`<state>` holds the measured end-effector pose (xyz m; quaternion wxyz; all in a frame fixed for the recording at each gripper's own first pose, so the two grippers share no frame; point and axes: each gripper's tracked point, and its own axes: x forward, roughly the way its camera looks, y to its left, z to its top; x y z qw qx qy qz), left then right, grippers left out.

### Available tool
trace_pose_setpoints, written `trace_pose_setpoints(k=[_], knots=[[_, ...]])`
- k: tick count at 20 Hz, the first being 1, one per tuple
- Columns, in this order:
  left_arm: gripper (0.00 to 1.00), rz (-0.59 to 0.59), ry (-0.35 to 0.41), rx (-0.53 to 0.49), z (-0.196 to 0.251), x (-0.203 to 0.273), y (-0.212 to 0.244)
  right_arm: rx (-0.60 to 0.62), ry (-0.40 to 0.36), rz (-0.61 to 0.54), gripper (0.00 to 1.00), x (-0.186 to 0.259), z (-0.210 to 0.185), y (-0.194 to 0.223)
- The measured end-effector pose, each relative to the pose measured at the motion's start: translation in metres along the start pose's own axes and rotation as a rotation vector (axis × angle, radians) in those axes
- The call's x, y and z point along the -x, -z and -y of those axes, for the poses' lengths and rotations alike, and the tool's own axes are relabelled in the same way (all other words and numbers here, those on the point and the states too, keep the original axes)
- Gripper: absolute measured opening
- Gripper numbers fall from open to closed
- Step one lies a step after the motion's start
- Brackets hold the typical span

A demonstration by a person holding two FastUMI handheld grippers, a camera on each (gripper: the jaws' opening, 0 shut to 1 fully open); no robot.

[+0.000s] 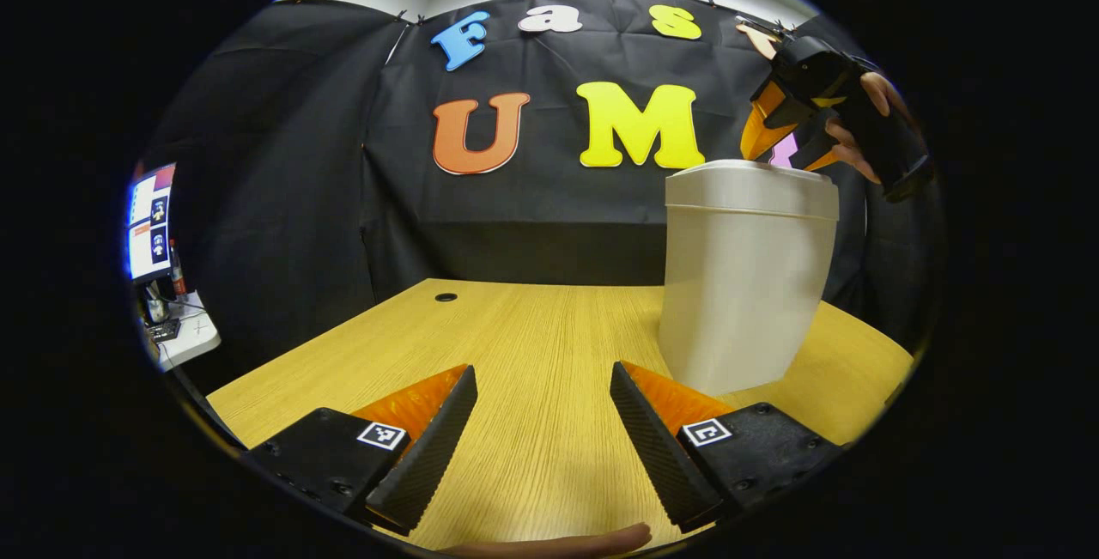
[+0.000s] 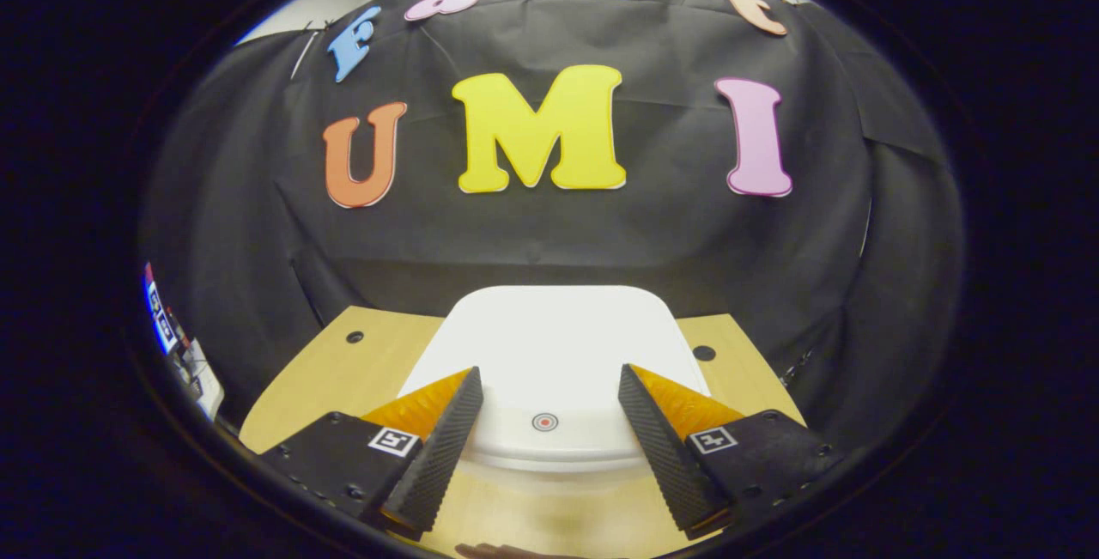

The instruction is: Press the lid of the desktop garbage bin to open it, pick up the crumpled paper on the desktop and throw it into the bin, then pick up the pop can on the desktop and drop it into the bin, and finally close the garbage bin lid.

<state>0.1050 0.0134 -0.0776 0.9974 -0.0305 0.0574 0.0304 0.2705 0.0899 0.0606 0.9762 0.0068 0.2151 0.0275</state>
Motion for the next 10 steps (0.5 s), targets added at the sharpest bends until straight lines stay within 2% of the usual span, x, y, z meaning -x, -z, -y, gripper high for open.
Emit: trace_pose_setpoints(k=[3, 4, 5, 7, 8, 10], knots=[[1.0, 0.014, 0.003, 0.005, 0.0, 0.004, -0.005, -0.002, 0.032, -0.027, 0.99, 0.009, -0.001, 0.005], [1.0, 0.025, 0.008, 0.002, 0.001, 0.005, -0.009, 0.008, 0.027, -0.033, 0.96, 0.011, -0.001, 0.008], [1.0, 0.037, 0.009, -0.002, 0.001, 0.006, -0.012, 0.019, 0.02, -0.041, 0.99, 0.012, -0.002, 0.012], [1.0, 0.06, 0.003, -0.012, 0.001, 0.012, -0.019, -0.007, 0.001, -0.04, 0.97, 0.012, 0.0, 0.012], [1.0, 0.067, 0.006, -0.017, 0.002, 0.014, -0.021, -0.019, -0.004, -0.051, 0.99, 0.011, 0.002, 0.014], [1.0, 0.073, 0.013, -0.013, 0.006, 0.016, -0.024, -0.015, -0.002, -0.014, 1.0, 0.008, 0.003, 0.013]])
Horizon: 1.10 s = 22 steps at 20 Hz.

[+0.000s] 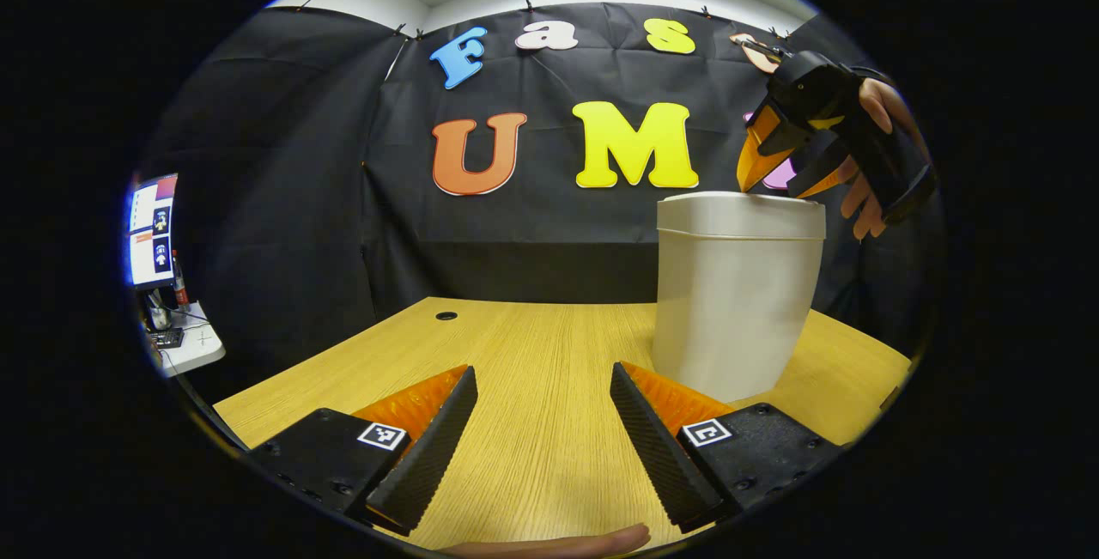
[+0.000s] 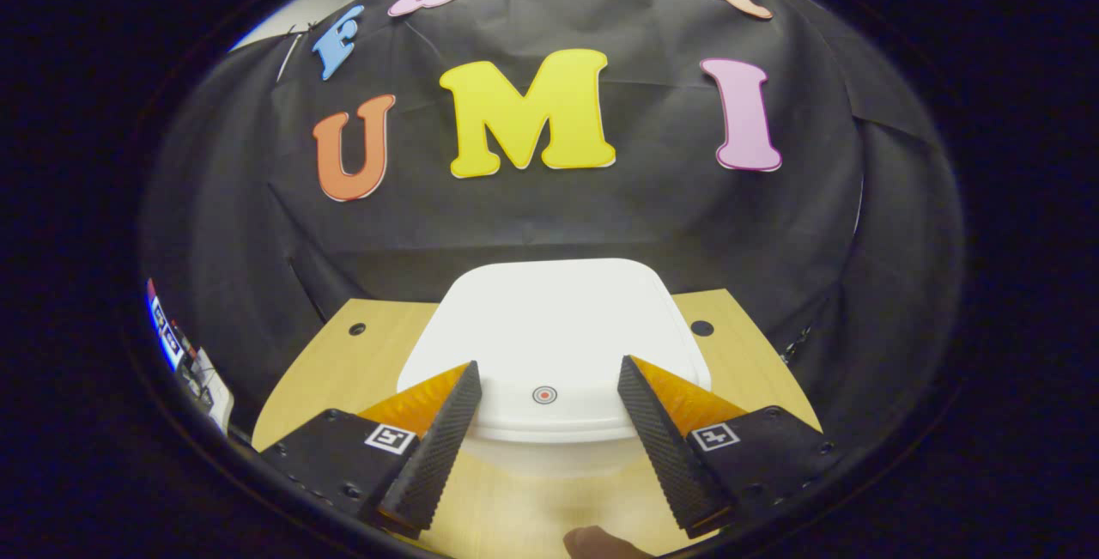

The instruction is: Press the lid of the desktop garbage bin to open it, pick up the crumpled paper on the desktop and throw it into the bin, then pick up the pop can on the desktop and drop it into the bin, and finally close the garbage bin lid.

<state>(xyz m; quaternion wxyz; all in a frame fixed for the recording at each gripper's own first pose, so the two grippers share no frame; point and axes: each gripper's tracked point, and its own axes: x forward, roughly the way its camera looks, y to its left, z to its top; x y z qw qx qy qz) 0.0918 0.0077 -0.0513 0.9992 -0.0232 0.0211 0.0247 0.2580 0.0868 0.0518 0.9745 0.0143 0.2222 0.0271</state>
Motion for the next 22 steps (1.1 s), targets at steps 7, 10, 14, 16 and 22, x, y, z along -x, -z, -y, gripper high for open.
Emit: trace_pose_setpoints(k=[7, 10, 14, 16, 22], knots=[[1.0, 0.035, 0.004, -0.025, 0.015, 0.013, -0.014, 0.05, -0.043, 0.244, 0.98, 0.013, -0.005, 0.002], [1.0, 0.031, 0.009, -0.021, 0.027, 0.015, -0.02, 0.047, -0.066, 0.348, 0.98, 0.029, -0.003, 0.011], [1.0, 0.053, -0.024, -0.036, 0.031, 0.023, -0.03, 0.097, -0.053, 0.438, 0.94, 0.068, 0.011, 0.034], [1.0, 0.045, -0.021, -0.043, 0.037, 0.029, -0.03, 0.088, -0.036, 0.513, 0.97, 0.095, 0.026, 0.043], [1.0, 0.045, -0.03, -0.055, 0.04, 0.063, -0.042, 0.078, -0.023, 0.525, 0.95, 0.15, 0.073, 0.09]])
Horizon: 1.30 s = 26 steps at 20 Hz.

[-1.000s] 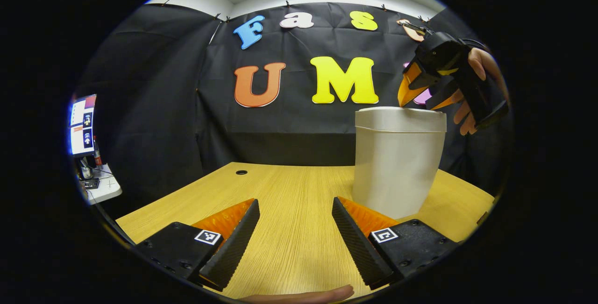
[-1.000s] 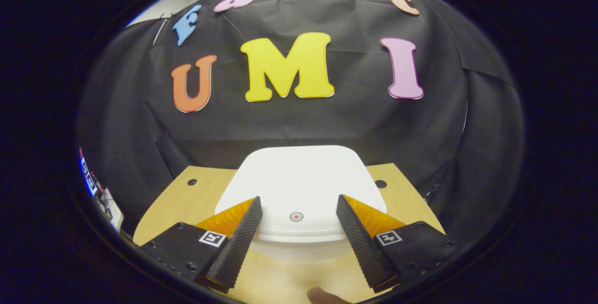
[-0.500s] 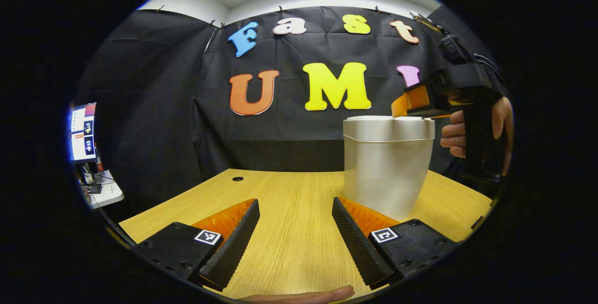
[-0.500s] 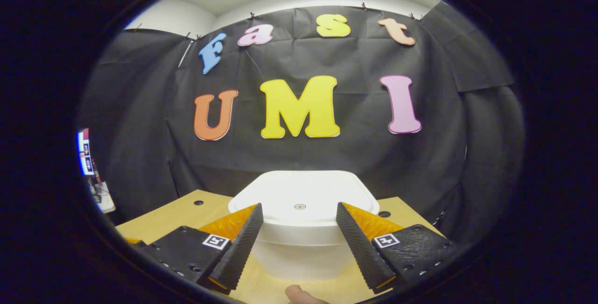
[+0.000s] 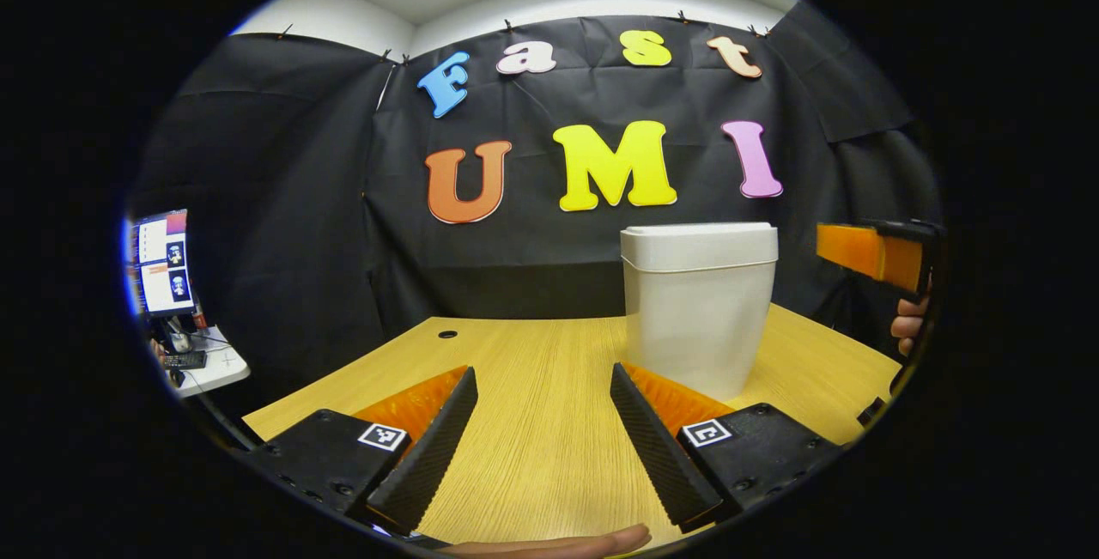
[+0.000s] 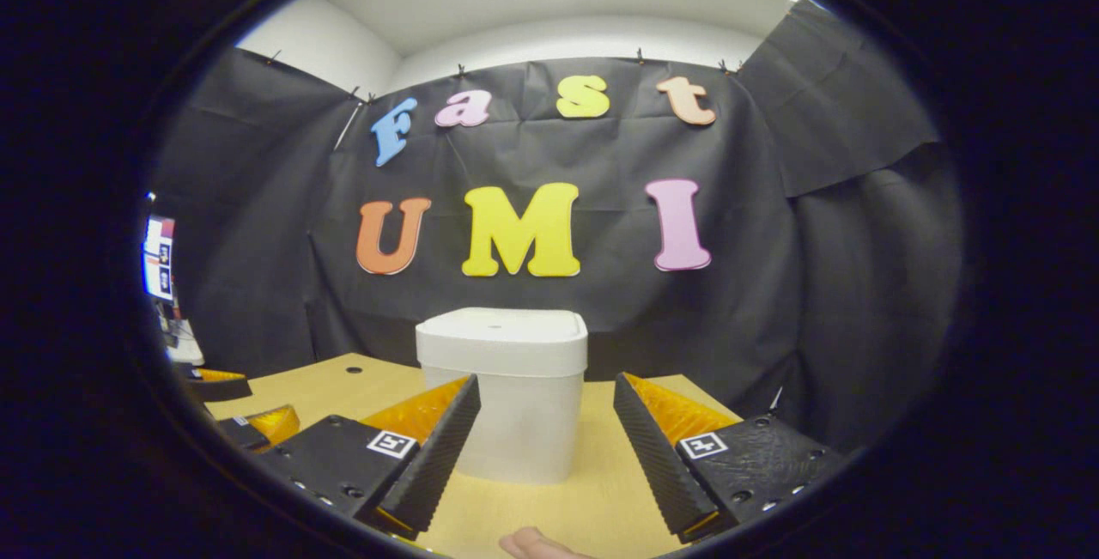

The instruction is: Press the lid of the desktop garbage bin to open it, pick up the crumpled paper on the desktop and throw it into the bin, then pick up the pop can on the desktop and drop it into the bin, and finally close the garbage bin lid.

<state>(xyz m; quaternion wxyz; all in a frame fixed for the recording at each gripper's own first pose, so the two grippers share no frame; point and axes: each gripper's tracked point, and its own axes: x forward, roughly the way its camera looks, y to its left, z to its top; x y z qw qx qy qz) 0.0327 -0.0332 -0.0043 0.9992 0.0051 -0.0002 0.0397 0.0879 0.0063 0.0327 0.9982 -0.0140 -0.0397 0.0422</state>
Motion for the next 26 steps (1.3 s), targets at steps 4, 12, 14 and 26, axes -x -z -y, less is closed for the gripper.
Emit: trace_pose_setpoints(k=[4, 12, 14, 26], knots=[[1.0, 0.048, -0.014, -0.008, -0.006, 0.025, -0.015, -0.007, -0.021, 0.04, 0.95, 0.035, 0.021, -0.009], [1.0, 0.099, -0.001, -0.04, 0.002, 0.039, -0.024, 0.013, -0.06, 0.036, 0.97, 0.049, 0.007, -0.002], [1.0, 0.086, 0.004, -0.047, 0.004, 0.041, -0.021, -0.001, -0.07, 0.0, 0.95, 0.051, -0.004, 0.01], [1.0, 0.087, -0.007, -0.042, -0.005, 0.042, -0.021, 0.09, -0.033, -0.047, 0.95, 0.057, -0.013, 0.024]])
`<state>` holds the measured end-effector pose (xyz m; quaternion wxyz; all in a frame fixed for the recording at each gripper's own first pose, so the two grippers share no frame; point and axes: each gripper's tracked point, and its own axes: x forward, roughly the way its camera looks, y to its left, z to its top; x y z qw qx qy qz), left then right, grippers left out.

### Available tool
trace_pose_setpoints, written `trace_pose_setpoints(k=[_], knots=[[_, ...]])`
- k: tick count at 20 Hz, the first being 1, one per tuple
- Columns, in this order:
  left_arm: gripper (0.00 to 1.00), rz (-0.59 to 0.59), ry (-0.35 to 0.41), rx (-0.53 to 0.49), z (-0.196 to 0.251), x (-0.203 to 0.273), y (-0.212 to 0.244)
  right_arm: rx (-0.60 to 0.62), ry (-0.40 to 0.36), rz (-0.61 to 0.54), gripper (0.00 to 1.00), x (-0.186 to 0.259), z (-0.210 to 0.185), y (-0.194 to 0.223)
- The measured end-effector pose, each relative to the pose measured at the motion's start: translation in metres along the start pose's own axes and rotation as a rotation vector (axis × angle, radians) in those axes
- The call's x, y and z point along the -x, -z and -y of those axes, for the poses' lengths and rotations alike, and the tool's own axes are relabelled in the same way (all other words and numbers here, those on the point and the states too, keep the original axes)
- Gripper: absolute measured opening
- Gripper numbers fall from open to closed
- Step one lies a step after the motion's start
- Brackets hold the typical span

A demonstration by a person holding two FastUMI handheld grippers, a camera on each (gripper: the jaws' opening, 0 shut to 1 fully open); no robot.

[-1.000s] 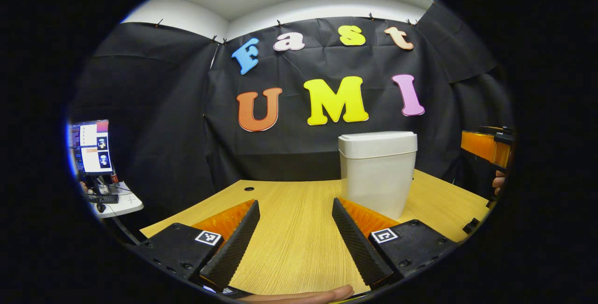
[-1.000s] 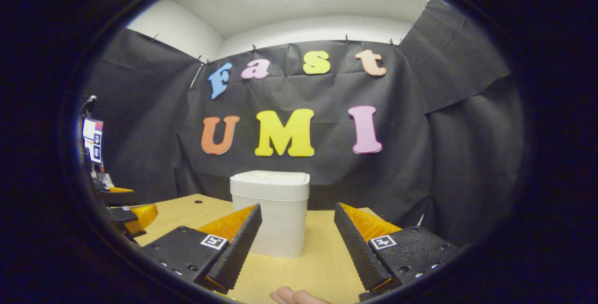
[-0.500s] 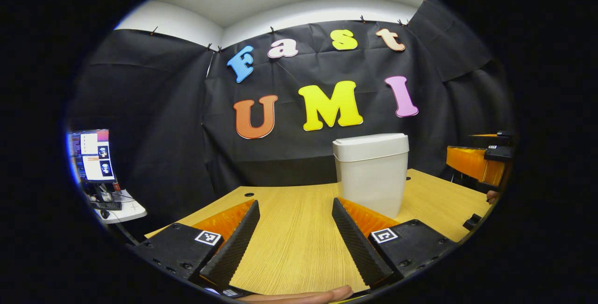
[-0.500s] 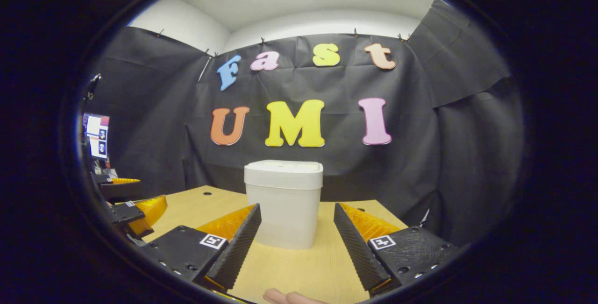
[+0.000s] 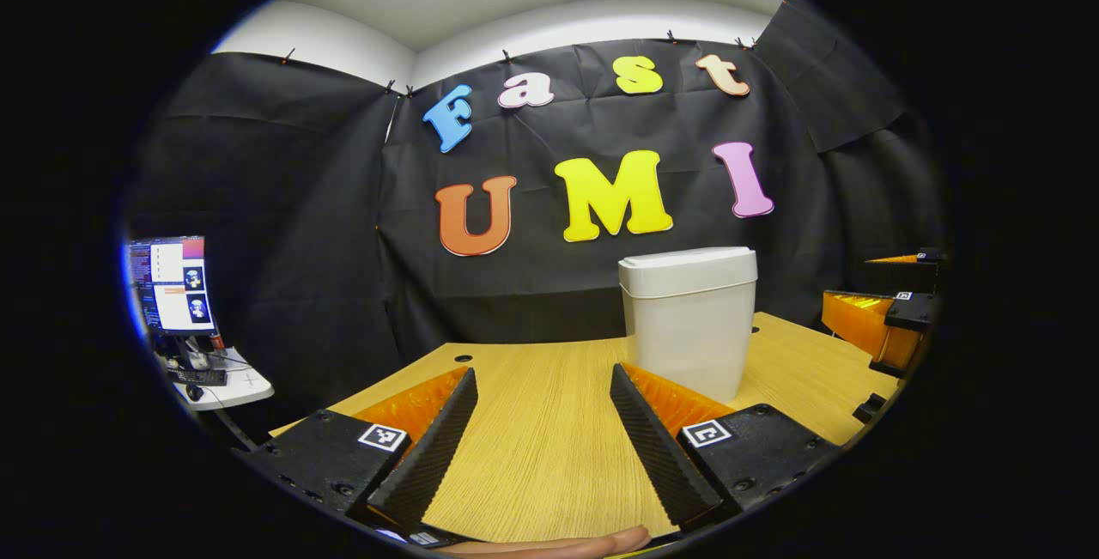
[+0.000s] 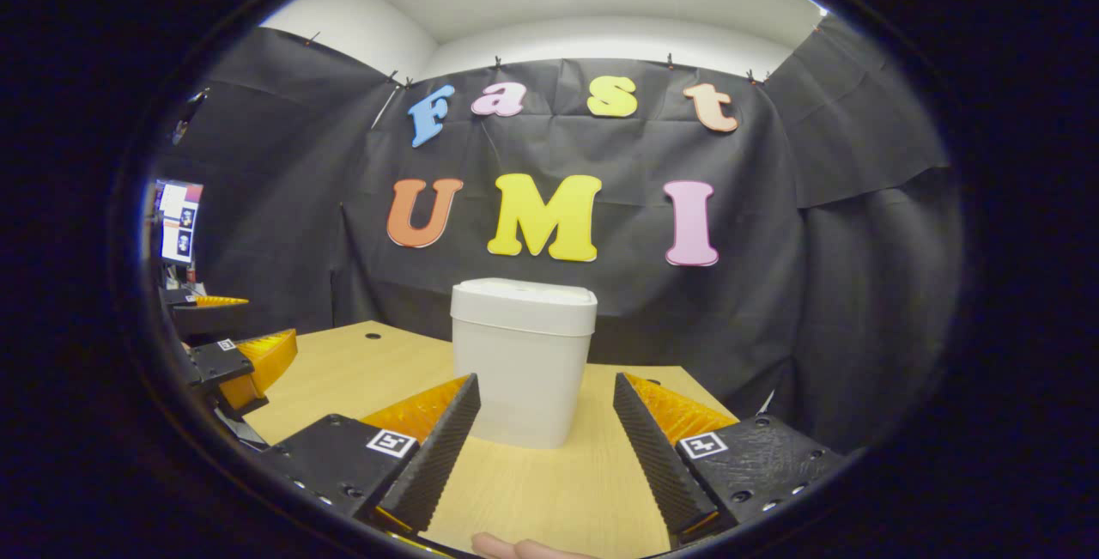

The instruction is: Press the lid of the desktop garbage bin to open it, pick up the crumpled paper on the desktop and throw it into the bin, then pick up the pop can on the desktop and drop it into the bin, and finally close the garbage bin lid.

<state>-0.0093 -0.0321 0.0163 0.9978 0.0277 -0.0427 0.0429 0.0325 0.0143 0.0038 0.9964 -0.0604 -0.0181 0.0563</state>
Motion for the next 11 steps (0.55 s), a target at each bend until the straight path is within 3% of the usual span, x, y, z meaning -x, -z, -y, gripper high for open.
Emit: trace_pose_setpoints(k=[4, 11], knots=[[1.0, -0.02, 0.012, -0.009, 0.005, 0.0, 0.006, -0.014, -0.053, -0.028, 0.95, 0.002, -0.017, 0.007], [1.0, -0.038, 0.02, -0.008, 0.007, -0.002, 0.012, -0.011, -0.055, -0.038, 0.95, 0.0, -0.016, 0.011]])
